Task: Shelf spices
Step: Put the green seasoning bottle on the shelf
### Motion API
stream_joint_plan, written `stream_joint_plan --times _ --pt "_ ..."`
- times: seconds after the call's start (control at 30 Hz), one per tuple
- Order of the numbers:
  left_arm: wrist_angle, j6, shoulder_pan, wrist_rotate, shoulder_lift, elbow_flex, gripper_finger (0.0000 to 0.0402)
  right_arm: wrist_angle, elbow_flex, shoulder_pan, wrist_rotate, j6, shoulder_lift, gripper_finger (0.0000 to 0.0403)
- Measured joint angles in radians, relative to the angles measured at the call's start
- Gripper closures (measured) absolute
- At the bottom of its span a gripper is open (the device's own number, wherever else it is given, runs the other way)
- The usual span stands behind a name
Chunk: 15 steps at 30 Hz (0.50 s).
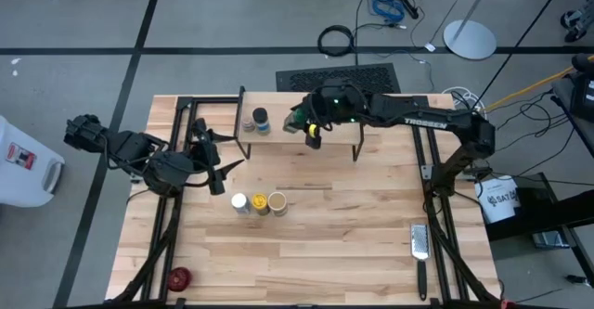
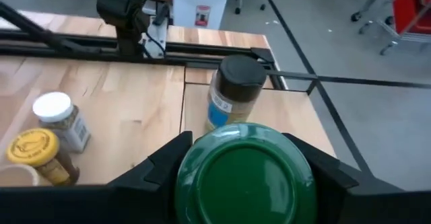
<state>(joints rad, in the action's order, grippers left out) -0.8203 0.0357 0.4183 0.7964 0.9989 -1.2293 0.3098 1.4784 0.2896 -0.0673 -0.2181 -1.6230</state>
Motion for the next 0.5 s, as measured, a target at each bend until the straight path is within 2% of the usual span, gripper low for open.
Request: stream_joint_plan --times 0.2,0.5 --pt "0.000 0.001 -0.001 0.001 0.000 0.000 0.0120 -0.063 0.000 0.040 -0.091 -0.031 -0.075 0.0209" --pt "0.000 0.002 0.000 0.001 0.000 0.000 0.0120 -0.057 0.061 0.047 -0.124 -0.064 -0.161 0.0209"
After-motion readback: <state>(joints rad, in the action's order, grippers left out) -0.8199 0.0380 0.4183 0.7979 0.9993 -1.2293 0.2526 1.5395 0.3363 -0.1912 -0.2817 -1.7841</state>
